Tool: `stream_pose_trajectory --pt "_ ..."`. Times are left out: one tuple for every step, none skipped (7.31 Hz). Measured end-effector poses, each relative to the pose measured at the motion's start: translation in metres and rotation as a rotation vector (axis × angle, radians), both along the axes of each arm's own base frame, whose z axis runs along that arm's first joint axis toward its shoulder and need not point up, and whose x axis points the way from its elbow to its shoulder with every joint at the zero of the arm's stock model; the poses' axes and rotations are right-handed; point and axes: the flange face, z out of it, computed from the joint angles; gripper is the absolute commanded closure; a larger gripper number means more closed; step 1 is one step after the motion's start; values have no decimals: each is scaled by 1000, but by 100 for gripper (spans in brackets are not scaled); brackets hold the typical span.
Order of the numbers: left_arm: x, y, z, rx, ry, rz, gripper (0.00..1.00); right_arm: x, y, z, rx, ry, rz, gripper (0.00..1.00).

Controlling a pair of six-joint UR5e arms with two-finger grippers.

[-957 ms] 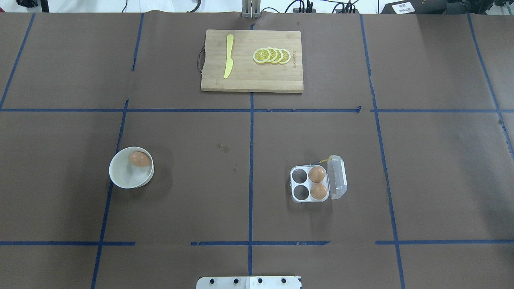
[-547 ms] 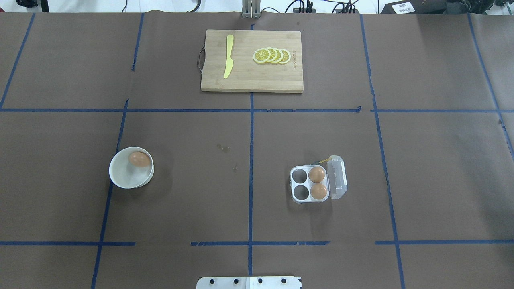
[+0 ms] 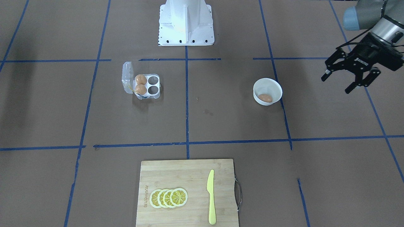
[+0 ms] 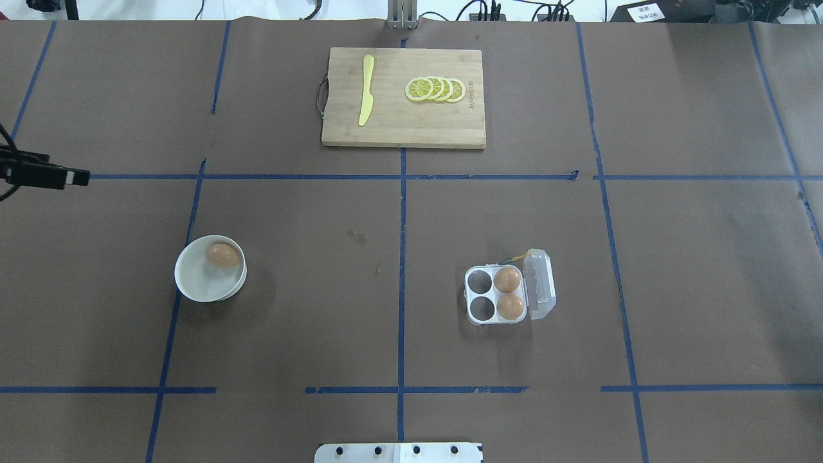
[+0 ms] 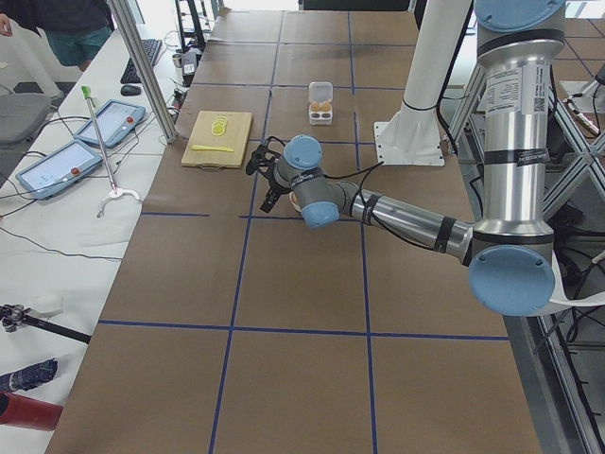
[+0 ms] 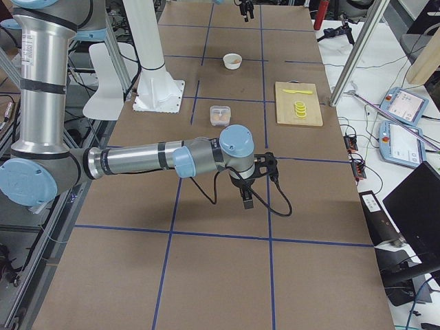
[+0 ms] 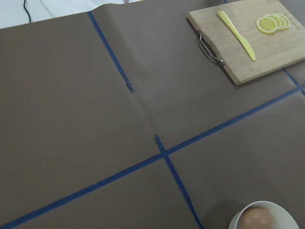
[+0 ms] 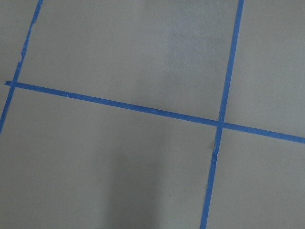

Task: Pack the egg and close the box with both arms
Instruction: 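Move the left gripper over the white bowl holding the brown egg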

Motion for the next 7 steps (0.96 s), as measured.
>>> stream_pose_trajectory --pt "38 13 -5 -63 13 -33 11 0 0 0 0 0 0 0" --pt "72 27 -7 -109 18 -63 11 0 1 1 -2 0 1 0" --pt "97 37 -7 -134 12 -82 11 0 1 1 -3 0 1 0" --pt "119 43 -9 -150 -1 -94 13 1 1 1 -3 0 1 0" --pt "143 43 -16 -175 -25 -106 17 1 1 2 -4 0 1 0" --pt "171 40 -27 -206 -56 -119 21 0 2 3 -6 0 1 0" --pt "193 39 -29 -224 -82 -128 21 0 3 5 -9 1 0 0"
